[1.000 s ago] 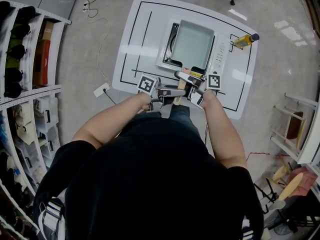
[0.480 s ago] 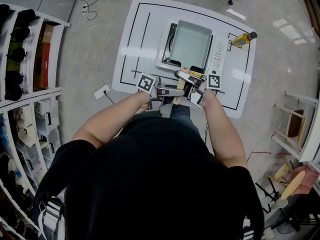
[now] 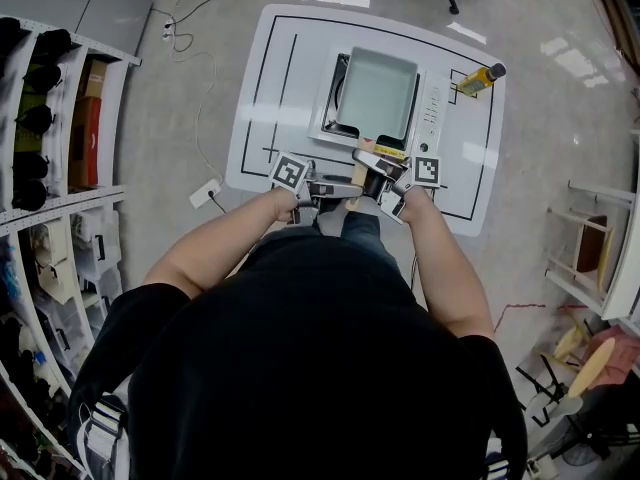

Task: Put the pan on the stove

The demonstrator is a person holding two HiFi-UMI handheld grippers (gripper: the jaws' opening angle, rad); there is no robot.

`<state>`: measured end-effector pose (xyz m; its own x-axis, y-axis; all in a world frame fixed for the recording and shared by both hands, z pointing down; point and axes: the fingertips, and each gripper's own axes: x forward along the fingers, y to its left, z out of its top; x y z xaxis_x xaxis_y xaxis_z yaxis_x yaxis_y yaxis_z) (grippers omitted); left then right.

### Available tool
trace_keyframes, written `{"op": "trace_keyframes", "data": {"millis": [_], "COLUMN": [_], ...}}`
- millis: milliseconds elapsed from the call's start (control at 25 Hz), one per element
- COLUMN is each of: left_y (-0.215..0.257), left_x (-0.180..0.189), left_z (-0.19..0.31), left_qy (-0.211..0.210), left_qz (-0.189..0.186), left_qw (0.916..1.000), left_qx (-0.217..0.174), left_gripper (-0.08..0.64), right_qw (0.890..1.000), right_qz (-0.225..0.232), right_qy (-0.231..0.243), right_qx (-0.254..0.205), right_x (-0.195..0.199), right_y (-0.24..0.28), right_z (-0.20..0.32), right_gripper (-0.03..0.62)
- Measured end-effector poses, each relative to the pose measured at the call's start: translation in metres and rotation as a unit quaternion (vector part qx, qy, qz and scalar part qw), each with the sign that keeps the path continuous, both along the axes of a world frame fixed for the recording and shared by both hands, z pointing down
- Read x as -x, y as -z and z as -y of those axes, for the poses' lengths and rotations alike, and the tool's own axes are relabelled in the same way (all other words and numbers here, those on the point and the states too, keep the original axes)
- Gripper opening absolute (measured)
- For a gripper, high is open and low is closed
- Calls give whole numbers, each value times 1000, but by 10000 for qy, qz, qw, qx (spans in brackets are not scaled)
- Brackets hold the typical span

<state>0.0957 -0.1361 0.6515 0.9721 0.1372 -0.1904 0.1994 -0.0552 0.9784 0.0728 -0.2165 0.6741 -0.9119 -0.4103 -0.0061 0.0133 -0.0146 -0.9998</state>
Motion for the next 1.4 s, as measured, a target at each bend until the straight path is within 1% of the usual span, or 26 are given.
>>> {"op": "trace_keyframes", "data": {"millis": [160,240,400,520,600,720,880,1000,1080,1240,1400], "left_y": [-1,-6,-13,-10,-11,-16,-9,0,4,4,5], "left_x": [4,7,16,22,26,36,46,52,55,61,66], "left_z": [4,6,10,16,21,34,43,54,63,75,85], "left_qy": [135,200,288,409,534,770,888,1025,1101,1075,1129], "left_qz": [135,305,564,781,935,1204,1406,1527,1600,1893,2182], "left_qw": [9997,9991,9957,9900,9859,9783,9688,9593,9527,9390,9223], "left_qx": [-119,-236,-678,-1102,-1278,-1503,-1840,-2141,-2339,-2661,-2982], "left_gripper": [270,281,288,290,290,290,290,289,290,288,288], "right_qw": [9993,9984,9954,9924,9897,9853,9754,9672,9596,9414,9165], "right_qz": [-363,-524,-852,-1065,-1259,-1474,-1950,-2246,-2460,-2911,-3432], "right_qy": [-62,-98,-160,-352,-471,-578,-779,-741,-801,-953,-1075], "right_qx": [-90,-195,-407,-501,-487,-642,-675,-931,-1107,-1414,-1753], "right_x": [-7,-10,-15,-23,-31,-42,-68,-78,-86,-96,-104], "right_y": [-3,-2,1,6,8,15,14,22,28,40,48], "right_z": [-5,-6,-8,-6,-7,-7,-14,-14,-12,-7,2], "right_gripper": [256,259,259,261,261,261,261,261,256,250,247]}}
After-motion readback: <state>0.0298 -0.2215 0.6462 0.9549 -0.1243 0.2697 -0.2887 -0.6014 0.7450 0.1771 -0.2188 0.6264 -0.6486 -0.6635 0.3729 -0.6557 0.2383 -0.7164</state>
